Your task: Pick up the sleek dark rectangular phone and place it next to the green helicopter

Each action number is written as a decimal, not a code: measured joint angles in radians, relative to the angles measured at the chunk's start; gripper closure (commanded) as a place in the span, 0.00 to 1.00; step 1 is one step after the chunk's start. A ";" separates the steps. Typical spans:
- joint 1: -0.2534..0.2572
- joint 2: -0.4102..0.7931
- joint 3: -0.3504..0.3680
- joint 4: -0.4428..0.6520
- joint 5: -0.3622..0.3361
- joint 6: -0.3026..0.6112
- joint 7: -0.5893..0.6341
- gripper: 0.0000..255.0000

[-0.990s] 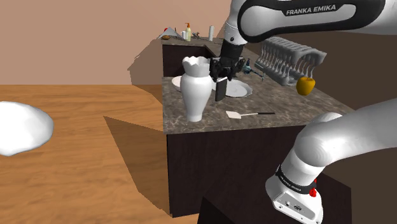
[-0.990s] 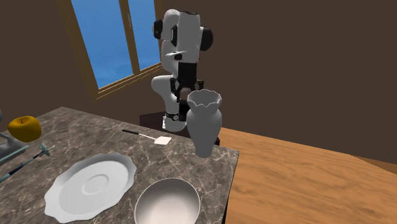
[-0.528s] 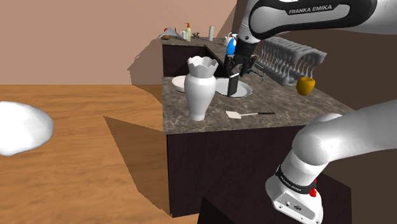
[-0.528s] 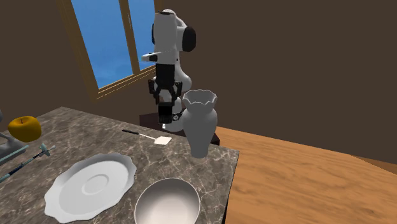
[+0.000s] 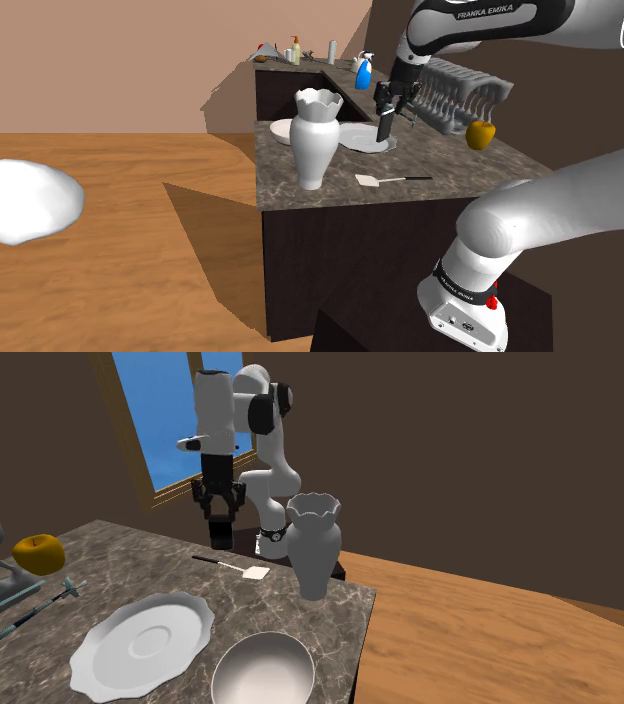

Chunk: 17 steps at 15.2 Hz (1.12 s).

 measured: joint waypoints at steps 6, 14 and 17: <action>-0.035 0.093 -0.130 0.086 -0.022 0.021 -0.150 1.00; -0.053 0.267 -0.297 0.248 0.010 0.045 -0.356 1.00; -0.057 0.350 -0.367 0.330 0.048 0.045 -0.450 1.00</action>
